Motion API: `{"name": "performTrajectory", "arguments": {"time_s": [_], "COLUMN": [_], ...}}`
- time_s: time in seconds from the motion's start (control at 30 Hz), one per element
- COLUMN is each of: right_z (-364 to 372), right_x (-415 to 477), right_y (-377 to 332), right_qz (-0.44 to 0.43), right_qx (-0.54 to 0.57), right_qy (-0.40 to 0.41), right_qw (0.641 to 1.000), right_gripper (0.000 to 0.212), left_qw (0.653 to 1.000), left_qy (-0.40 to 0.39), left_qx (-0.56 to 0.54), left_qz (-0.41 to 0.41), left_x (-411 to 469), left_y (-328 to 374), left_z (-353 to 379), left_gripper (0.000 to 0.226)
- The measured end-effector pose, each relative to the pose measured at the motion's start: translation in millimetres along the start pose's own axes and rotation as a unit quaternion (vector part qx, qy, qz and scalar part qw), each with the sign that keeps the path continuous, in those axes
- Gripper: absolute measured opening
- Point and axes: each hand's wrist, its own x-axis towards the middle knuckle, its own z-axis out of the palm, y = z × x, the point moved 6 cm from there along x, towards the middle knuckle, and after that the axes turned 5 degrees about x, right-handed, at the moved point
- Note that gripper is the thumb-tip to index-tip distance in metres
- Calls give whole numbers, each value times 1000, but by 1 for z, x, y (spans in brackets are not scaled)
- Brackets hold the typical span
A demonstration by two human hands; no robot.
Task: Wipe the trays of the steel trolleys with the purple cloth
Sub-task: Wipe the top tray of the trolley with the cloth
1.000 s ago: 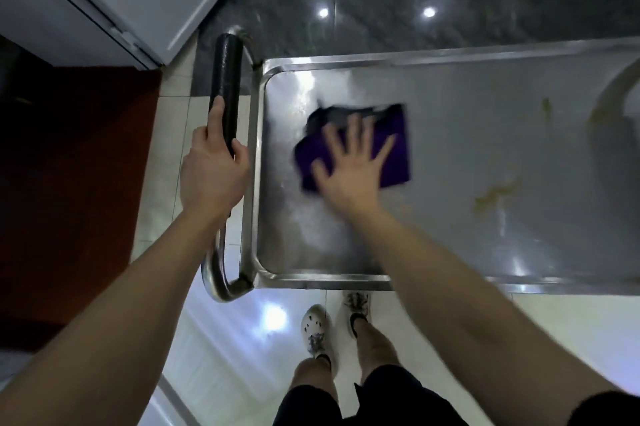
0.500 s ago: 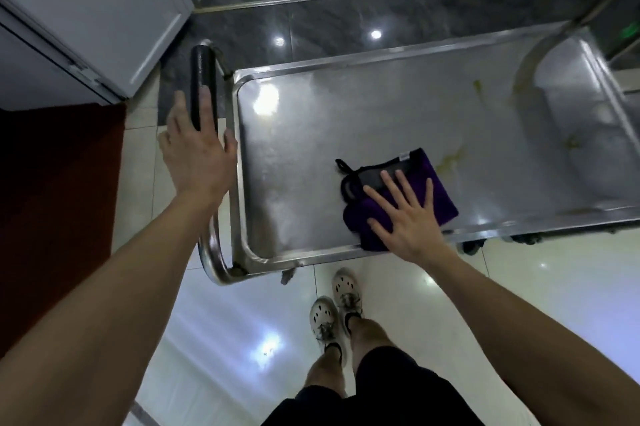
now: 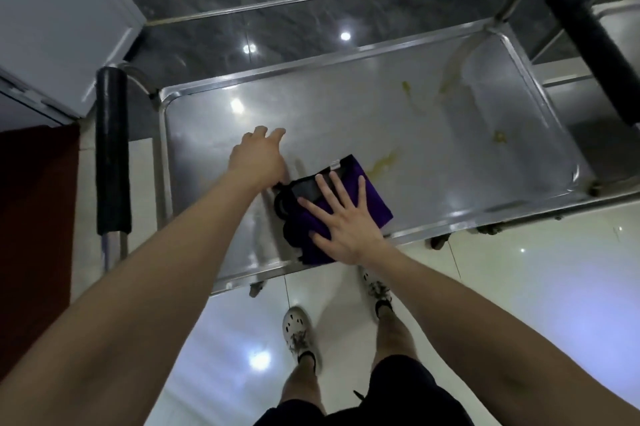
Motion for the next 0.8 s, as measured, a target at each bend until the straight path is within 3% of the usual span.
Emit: {"name": "performTrajectory", "arguments": {"time_s": [0.1,0.23,0.33,0.43,0.53,0.6,0.67,0.73,0.8], "right_z": [5,2,-15,-44,-74,-85,-90,-91,-85], "right_x": [-4,-9,1,35,74,104,138,177,214], "right_y": [10,57,127,217,301,319,299,254,197], "right_qz": [-76,-252,-331,-234,27,216,341,341,214], "right_qx": [15,22,11,-2,31,51,79,89,73], "right_qy": [6,-9,-21,17,83,96,100,96,73], "right_qw": [997,967,943,972,996,970,931,931,971], "right_gripper": [76,73,74,74,75,75,82,88,87], "left_qw": [999,995,992,986,987,987,987,988,988], "left_qy": [-42,-79,-99,-138,-118,-108,-106,-101,-97], "left_qx": [3,54,24,41,72,79,58,52,59], "left_qz": [-25,-32,-74,-83,-79,-90,-104,-107,-107], "left_x": [38,60,63,59,54,55,56,59,60], "left_y": [29,45,38,37,49,55,57,58,57], "left_z": [8,31,37,35,36,37,37,38,38], "left_gripper": [68,55,83,137,154,153,152,151,150]}}
